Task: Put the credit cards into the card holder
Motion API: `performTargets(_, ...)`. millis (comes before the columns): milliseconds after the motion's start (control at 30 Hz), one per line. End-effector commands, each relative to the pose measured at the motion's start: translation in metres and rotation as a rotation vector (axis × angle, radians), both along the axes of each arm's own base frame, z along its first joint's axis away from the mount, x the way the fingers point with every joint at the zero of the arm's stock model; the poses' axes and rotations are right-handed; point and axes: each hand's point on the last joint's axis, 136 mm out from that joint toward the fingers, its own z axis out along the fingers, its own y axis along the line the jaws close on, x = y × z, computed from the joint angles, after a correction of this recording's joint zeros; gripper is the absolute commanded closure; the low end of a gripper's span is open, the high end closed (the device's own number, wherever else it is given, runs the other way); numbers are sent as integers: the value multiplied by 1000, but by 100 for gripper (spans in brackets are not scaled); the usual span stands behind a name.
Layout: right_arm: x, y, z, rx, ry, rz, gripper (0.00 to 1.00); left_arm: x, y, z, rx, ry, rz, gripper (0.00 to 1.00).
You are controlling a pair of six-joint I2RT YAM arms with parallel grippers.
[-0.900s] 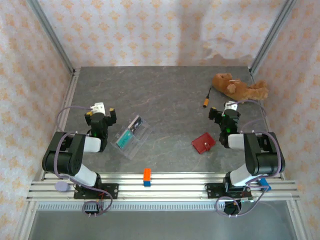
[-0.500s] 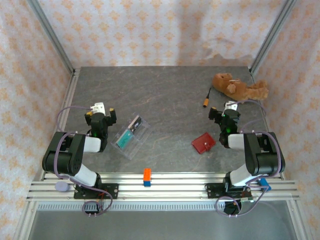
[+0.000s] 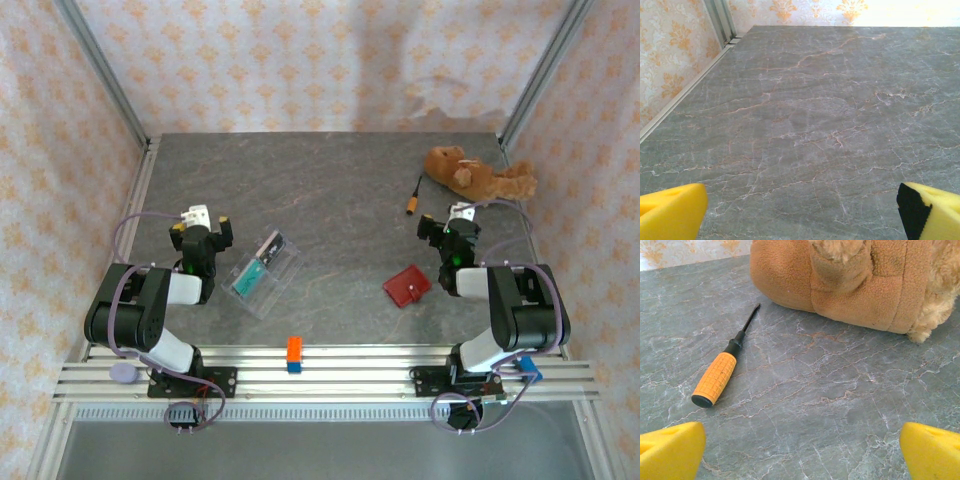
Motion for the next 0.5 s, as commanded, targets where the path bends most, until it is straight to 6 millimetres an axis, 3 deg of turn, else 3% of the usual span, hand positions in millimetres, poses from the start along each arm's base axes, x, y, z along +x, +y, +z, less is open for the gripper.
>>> performTargets(0, 2, -3, 2, 0, -7, -18, 1, 5, 1, 10, -13, -29, 4, 0)
performTargets(167, 0, -16, 6, -4, -18, -92, 1, 4, 5, 10, -20, -33, 23, 0)
performTargets(267, -7, -32, 25, -12, 22, -198, 1, -2, 16, 19, -18, -55, 93, 0)
performTargets(367, -14, -56, 72, 35, 70, -402, 1, -9, 20, 40, -22, -32, 129, 0)
performTargets(467, -23, -63, 102, 86, 124, -499, 1, -18, 20, 71, -89, 3, 156, 0)
